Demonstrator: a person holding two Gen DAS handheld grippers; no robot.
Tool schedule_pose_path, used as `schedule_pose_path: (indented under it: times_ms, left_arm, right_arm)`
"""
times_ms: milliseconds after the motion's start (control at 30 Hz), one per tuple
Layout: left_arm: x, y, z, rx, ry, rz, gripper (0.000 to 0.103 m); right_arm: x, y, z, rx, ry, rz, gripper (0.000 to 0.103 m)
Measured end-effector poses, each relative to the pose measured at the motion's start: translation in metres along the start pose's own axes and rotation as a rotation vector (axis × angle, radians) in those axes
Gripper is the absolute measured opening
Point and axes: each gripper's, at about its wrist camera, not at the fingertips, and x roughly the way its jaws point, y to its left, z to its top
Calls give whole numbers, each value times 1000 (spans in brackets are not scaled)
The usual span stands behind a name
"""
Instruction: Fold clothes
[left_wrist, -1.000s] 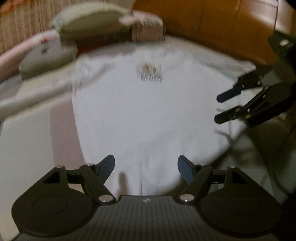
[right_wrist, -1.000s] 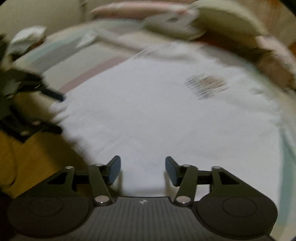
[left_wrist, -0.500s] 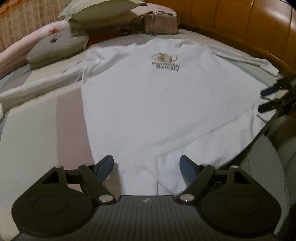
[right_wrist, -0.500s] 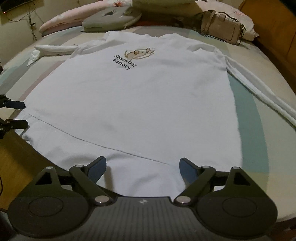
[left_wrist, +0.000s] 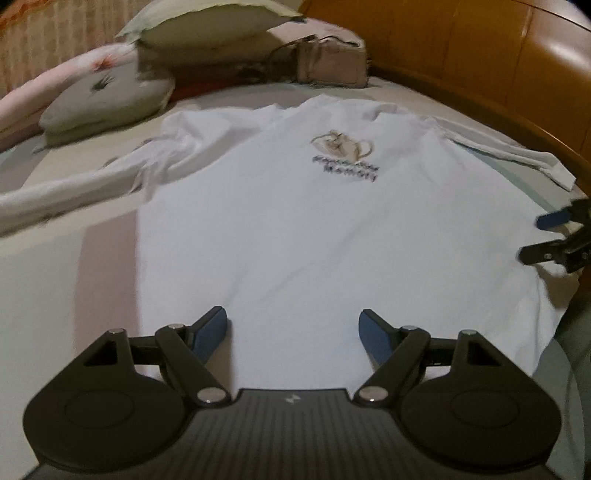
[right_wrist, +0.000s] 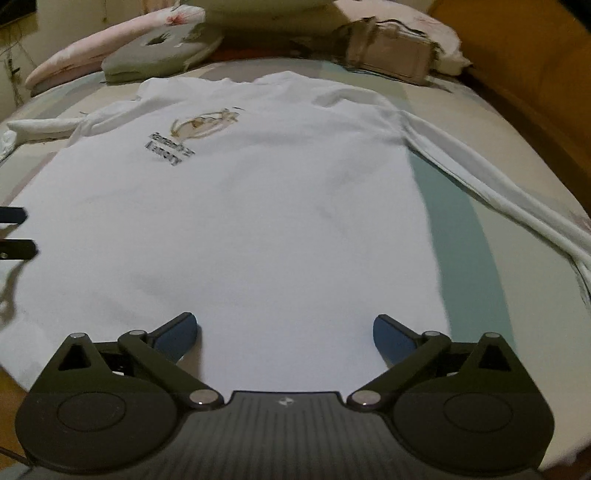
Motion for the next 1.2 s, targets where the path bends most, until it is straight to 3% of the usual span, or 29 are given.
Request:
schedule_pose_path:
  times_ms: [67, 200, 333, 400, 467, 567, 700, 900, 1033, 1100, 1200]
  left_arm:
    - [-3, 4, 6, -8, 6, 0, 79]
    - [-8, 10, 20, -24, 12, -7, 79]
    - [16, 8, 76, -89, -30, -166, 79]
    - [40, 4, 102, -128, -18, -235, 79]
    - [65, -2, 114, -137, 17, -255, 79]
    - [101, -11, 131, -150, 67, -278, 79]
    - [139, -13, 137, -154, 96, -215, 79]
    - [172, 12, 163, -189, 57, -1, 79]
    - [168, -7, 172, -132, 79, 106, 75]
    - [151, -19, 173, -114, 60, 68, 76]
    - [127, -44, 170, -87, 53, -103, 79]
  right_arm:
    - [-7, -2, -5, 17, 4, -22, 103]
    - [-2, 3, 25, 56, 1, -53, 103]
    - [27, 12, 76, 61, -62, -100, 103]
    - [51, 13, 95, 78, -41, -121, 103]
    - [69, 15, 102, 90, -24, -141, 103]
    - [77, 15, 86, 97, -64, -131, 103]
    - [72, 6, 80, 89, -102, -78, 103]
    - [67, -3, 77, 78, -116, -32, 103]
    - [63, -10, 75, 102, -118, -9, 103]
    - [60, -13, 74, 118, -118, 2, 103]
    - [57, -17, 72, 134, -115, 15, 103]
